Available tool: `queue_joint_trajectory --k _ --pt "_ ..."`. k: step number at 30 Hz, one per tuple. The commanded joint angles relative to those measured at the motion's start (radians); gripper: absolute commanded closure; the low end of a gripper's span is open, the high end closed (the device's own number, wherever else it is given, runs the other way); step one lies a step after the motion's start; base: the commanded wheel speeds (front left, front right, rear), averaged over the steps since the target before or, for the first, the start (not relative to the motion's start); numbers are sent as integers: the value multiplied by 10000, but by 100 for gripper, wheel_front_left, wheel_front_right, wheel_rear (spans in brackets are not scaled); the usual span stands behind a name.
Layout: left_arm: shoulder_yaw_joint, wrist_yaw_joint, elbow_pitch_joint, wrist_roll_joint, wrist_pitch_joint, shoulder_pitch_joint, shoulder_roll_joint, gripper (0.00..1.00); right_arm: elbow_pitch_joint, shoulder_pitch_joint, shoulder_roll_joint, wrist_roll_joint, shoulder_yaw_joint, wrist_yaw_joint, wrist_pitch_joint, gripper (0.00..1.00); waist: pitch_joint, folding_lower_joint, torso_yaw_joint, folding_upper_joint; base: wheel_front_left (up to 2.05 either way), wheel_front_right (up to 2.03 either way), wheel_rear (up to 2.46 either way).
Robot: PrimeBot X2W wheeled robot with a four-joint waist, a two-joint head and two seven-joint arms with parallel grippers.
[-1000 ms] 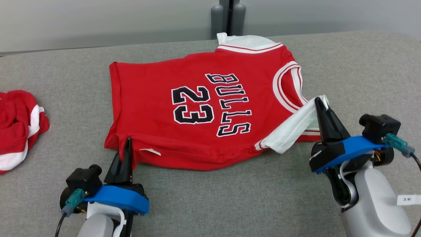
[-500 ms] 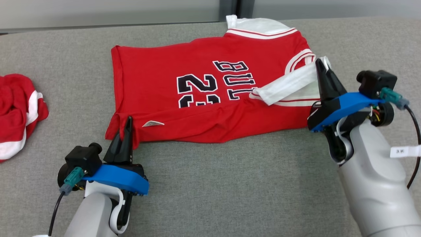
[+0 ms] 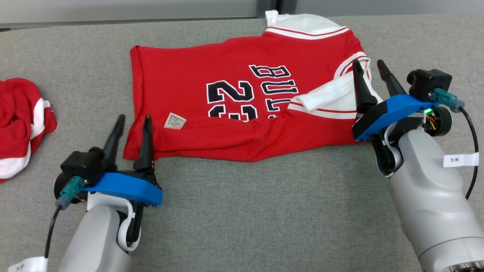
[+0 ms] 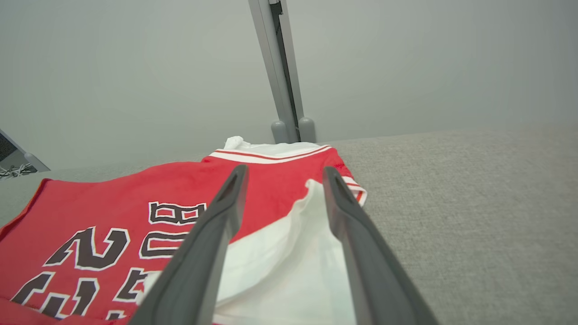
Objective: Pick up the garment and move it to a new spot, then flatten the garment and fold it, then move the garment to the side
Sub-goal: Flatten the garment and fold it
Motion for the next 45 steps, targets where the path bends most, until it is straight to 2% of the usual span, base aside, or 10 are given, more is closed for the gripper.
queue_joint_trajectory --k 1,9,15,29,37,44,45 --pt "177 -76 -111 90 -49 -91 -5 0 29 -109 -103 59 31 6 -60 0 -34 -1 -13 -1 0 0 0" --pt "731 -77 -466 435 -47 838 -216 0 -1139 1357 -641 -141 174 6 -91 0 -483 -1 -40 -1 0 0 0" --pt "781 -77 -134 858 -47 1472 -207 0 -1400 2428 -980 -217 393 6 -94 0 -655 -1 -208 -1 0 0 0" --pt "407 -76 1377 1205 -48 645 -130 0 -162 2163 -862 -468 448 6 -95 0 -425 -1 -240 -1 0 0 0" --pt "390 200 2283 1813 -48 159 125 0 377 1836 -747 -703 402 6 -96 0 -249 -1 -257 -1 0 0 0" --pt "330 240 2945 2004 -14 -35 112 0 958 1603 -693 -843 344 6 -88 0 -148 -1 -202 -1 0 0 0" --pt "305 222 3048 2019 -14 -84 94 0 1061 1583 -657 -831 350 6 -85 2 -136 -1 -188 -1 0 0 0"
